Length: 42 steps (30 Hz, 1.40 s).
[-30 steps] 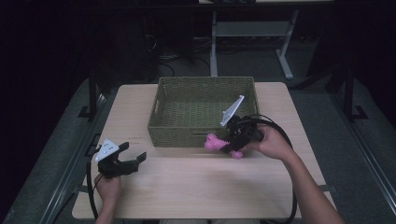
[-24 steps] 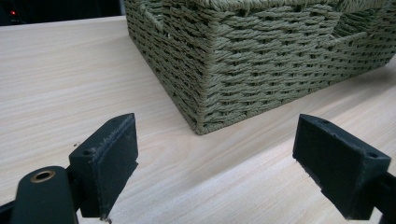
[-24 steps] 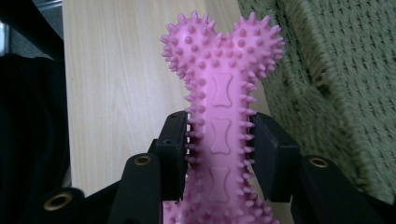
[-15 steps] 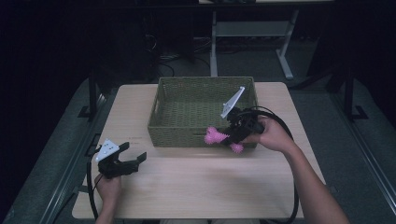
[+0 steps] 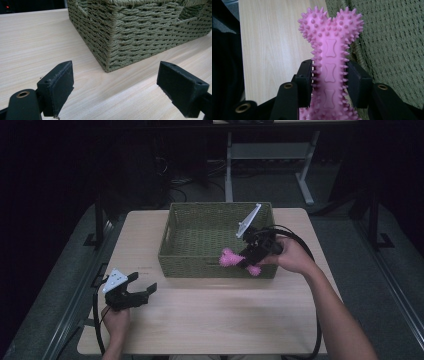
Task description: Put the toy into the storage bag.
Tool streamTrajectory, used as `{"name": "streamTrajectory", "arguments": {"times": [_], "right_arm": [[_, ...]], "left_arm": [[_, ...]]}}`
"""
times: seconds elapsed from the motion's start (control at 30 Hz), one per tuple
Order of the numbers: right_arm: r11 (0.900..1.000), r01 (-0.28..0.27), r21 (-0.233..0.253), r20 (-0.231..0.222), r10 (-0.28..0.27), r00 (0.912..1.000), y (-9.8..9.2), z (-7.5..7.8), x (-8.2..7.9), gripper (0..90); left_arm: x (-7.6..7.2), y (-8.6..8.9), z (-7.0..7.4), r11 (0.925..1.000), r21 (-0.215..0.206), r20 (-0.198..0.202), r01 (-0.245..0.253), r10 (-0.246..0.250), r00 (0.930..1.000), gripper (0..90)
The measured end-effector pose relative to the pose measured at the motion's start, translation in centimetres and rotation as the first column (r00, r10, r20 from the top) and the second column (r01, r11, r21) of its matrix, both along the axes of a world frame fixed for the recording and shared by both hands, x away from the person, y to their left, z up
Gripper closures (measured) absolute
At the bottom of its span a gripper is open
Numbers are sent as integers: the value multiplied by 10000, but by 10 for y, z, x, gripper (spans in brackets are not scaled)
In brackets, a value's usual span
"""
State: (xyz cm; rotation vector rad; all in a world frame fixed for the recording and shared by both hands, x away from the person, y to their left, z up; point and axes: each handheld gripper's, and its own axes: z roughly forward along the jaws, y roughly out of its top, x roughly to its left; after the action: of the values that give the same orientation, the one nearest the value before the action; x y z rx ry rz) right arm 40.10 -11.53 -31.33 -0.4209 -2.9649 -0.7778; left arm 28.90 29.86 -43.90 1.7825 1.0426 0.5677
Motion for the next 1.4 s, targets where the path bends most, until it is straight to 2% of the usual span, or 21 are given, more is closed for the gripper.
{"name": "streamTrajectory", "arguments": {"times": [0.13,0.97,1.1,1.23,1.4], "right_arm": [[9999,-45,120,47,44,10000,0,5,5,582],[9991,294,-301,95,-292,9995,3,17,39,581],[9992,364,-150,50,-363,9993,2,16,44,580],[9988,398,-278,-87,-400,9992,4,11,49,580],[9988,430,-220,-127,-433,9990,6,11,54,580]], "left_arm": [[0,0,0,10000,-2,-3,-30,30,10000,136],[1,0,0,10000,-14,4,-63,63,10000,136],[1,-1,-1,10000,39,-43,-6,6,10000,136],[2,-2,-1,9999,115,-27,-16,17,10000,136],[1,-1,0,10000,71,-23,-34,35,10000,136]]}}
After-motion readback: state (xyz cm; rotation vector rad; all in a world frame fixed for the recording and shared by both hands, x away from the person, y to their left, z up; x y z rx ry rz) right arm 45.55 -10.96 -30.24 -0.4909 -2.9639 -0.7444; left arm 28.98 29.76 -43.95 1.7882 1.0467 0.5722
